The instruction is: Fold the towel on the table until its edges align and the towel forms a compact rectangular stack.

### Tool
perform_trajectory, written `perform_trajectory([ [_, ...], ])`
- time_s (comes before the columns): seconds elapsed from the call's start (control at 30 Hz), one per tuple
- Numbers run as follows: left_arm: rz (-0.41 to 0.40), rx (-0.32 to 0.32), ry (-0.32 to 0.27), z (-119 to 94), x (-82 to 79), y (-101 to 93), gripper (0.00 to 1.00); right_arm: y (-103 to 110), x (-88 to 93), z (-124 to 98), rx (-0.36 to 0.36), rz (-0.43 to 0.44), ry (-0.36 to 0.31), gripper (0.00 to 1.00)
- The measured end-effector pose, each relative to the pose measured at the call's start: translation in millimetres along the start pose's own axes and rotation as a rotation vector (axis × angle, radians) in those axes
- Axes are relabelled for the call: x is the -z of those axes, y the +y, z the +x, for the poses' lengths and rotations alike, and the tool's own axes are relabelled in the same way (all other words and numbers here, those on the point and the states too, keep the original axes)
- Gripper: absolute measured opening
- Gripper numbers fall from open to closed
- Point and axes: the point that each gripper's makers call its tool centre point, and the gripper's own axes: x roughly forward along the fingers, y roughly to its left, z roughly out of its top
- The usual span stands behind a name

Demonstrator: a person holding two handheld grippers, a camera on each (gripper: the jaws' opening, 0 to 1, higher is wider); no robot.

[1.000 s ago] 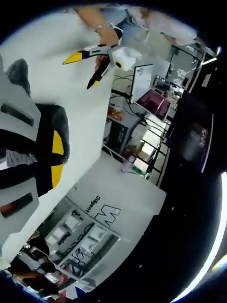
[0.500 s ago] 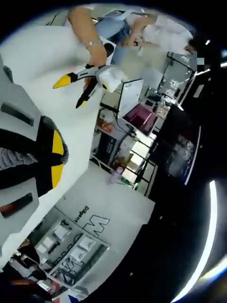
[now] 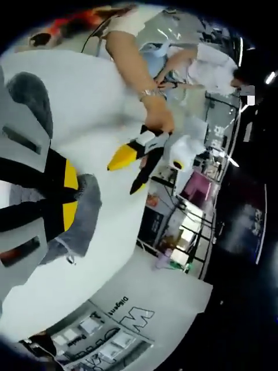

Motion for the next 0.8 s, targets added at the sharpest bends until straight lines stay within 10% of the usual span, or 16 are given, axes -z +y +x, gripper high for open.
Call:
perform_trajectory([
  [0.37, -0.008, -0.004, -0.003, 0.5, -3.2, 5.7, 0.98, 59.3, 31.6, 35.7, -0.160, 0.007, 0.076, 0.03],
  [0.63, -0.012, -0.003, -0.002, 0.8, -3.7, 7.2, 0.98, 54.3, 23.8, 26.5, -0.151, 0.036, -0.001, 0.37],
  [0.8, -0.018, -0.007, 0.007, 1.7, -3.0, 11.6, 0.98, 36.9, 19.5, 10.2, -0.098, 0.058, -0.052, 0.40],
])
